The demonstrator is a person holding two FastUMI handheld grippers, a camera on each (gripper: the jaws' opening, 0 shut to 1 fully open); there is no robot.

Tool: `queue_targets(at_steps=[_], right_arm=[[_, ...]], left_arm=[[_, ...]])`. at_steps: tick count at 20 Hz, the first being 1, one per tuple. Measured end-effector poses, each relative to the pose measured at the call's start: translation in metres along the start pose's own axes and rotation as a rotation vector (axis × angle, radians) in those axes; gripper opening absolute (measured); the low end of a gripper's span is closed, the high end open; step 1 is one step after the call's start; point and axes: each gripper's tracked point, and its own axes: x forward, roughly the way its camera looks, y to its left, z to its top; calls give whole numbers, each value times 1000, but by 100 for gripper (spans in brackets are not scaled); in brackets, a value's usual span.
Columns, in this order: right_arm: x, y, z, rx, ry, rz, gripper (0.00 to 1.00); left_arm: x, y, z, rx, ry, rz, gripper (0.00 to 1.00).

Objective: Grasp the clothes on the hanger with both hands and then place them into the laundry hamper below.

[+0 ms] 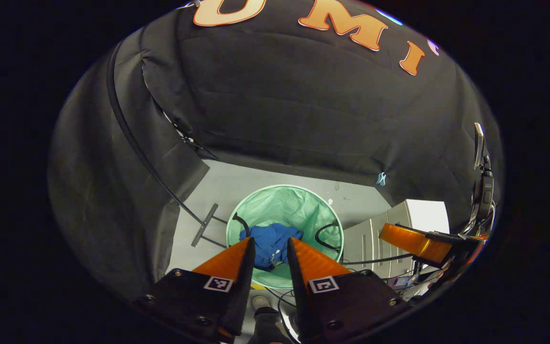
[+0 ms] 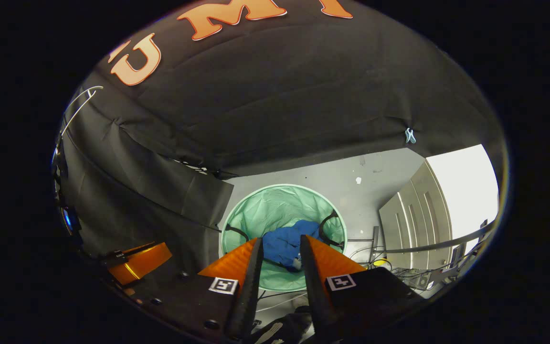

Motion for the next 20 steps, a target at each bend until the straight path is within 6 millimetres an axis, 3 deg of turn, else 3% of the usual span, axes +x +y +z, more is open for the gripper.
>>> queue_targets(at_steps=[1, 3, 4, 5, 8, 9, 20], right_arm=[[-4, 1, -1, 0, -3, 1, 62], [-14, 1, -1, -1, -17, -4, 71], [-18, 0, -1, -2, -26, -8, 86], [-21, 0, -1, -1, -33, -12, 81], [-32, 0, -5, 2, -48, -8, 89], [-35, 0, -8, -5, -46, -7, 99], [-85, -1, -41, -61, -87, -41, 99]], left_arm=[[-2, -1, 1, 5, -2, 4, 55], [-5, 0, 2, 13, -8, 17, 64], [-8, 2, -2, 15, -9, 24, 65], [-13, 2, -4, 14, -9, 25, 66], [-23, 2, -13, 14, -11, 33, 96], [-28, 0, -16, 14, -8, 28, 96], [-75, -8, -51, 22, -10, 2, 95]])
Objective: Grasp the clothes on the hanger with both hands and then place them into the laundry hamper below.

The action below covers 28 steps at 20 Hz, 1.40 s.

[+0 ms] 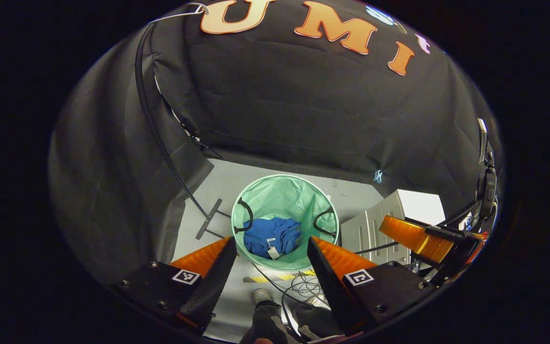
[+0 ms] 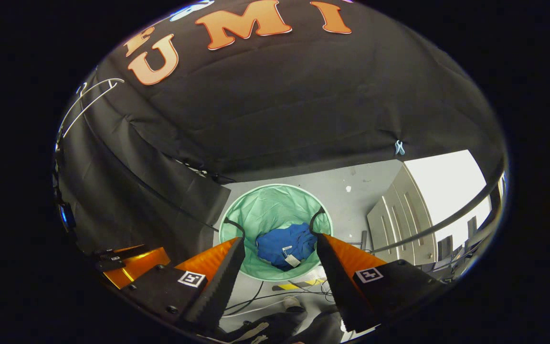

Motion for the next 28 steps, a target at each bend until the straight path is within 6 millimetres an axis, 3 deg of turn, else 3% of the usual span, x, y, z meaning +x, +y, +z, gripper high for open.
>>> queue_targets(at_steps=[6, 8, 12, 18, 21, 26, 28], right_arm=[[-41, -7, 2, -50, -43, -22, 99], [-56, -13, 13, -73, -93, -41, 99], [-91, -11, 43, -49, -196, -32, 99], [-157, -20, 102, -63, -365, -41, 98], [-182, -25, 117, -63, -432, -51, 99], [-217, -26, 141, -82, -512, -70, 98], [-227, -28, 150, -105, -547, -90, 98]], left_arm=[[-24, -4, 0, 74, -42, 12, 95], [-33, -9, 2, 82, -59, 1, 95], [-67, -32, 34, 103, -144, -43, 95], [-121, -53, 90, 115, -300, -90, 95], [-147, -58, 115, 116, -371, -111, 95], [-172, -47, 134, 116, -456, -123, 95], [-189, -54, 144, 109, -480, -125, 95]])
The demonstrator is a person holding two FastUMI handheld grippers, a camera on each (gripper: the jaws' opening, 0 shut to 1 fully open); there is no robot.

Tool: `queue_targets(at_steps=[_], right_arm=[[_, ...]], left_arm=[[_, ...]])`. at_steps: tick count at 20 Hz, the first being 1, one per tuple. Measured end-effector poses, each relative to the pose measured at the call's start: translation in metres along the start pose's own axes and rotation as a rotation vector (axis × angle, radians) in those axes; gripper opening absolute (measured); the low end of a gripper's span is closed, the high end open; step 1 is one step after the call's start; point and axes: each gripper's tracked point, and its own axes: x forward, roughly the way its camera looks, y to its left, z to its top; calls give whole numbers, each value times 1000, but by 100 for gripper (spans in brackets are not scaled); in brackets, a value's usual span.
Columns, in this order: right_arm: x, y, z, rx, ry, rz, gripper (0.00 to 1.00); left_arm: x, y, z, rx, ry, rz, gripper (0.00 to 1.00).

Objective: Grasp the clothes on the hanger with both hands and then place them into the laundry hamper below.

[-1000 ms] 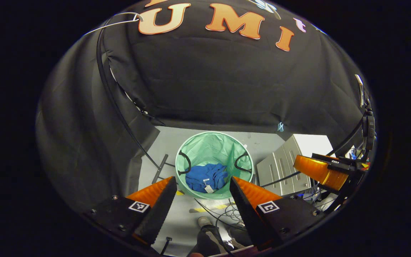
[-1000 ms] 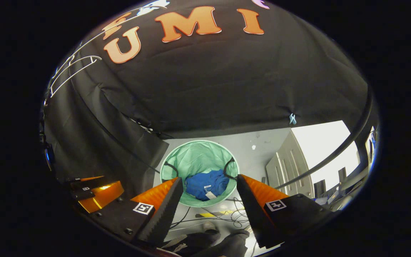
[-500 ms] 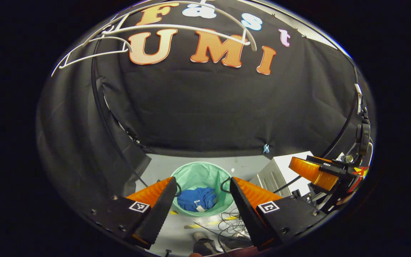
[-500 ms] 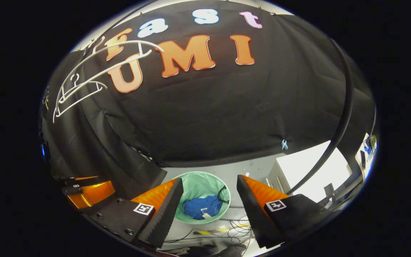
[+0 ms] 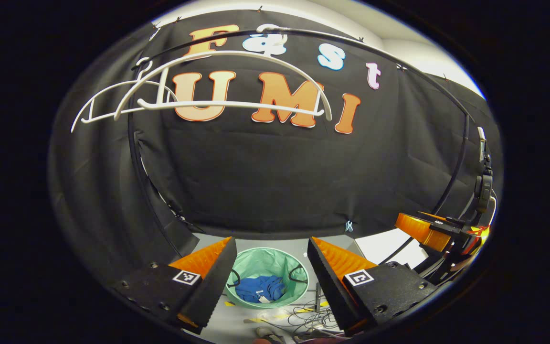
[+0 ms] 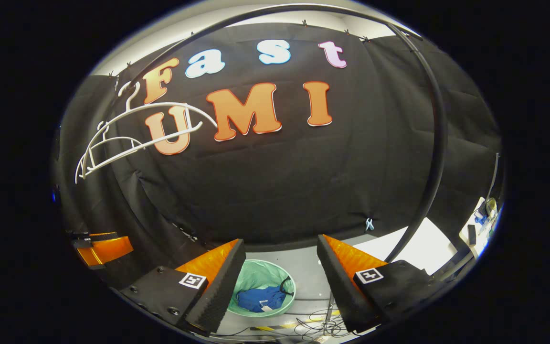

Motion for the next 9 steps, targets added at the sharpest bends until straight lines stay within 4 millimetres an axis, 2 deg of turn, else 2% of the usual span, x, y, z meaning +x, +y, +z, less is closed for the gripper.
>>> queue_targets(at_steps=[1, 2, 4, 7, 8, 9], right_arm=[[-1, -2, 5, -18, -19, -11, 93], [-5, -4, 10, -32, -30, -13, 98], [-12, -1, 20, -37, -57, -6, 100], [-20, 3, 39, -44, -108, -6, 98], [-20, 6, 48, -44, -129, -1, 100], [-23, 9, 57, -46, -151, 1, 89]], left_arm=[[1, -1, 1, -2, -11, -1, 95], [3, 0, 1, -1, -27, 1, 99], [1, 1, 8, 6, -63, 12, 95], [-13, 7, 37, 16, -124, 29, 95], [-20, 15, 45, 19, -145, 35, 95], [-25, 18, 53, 22, -167, 40, 95]])
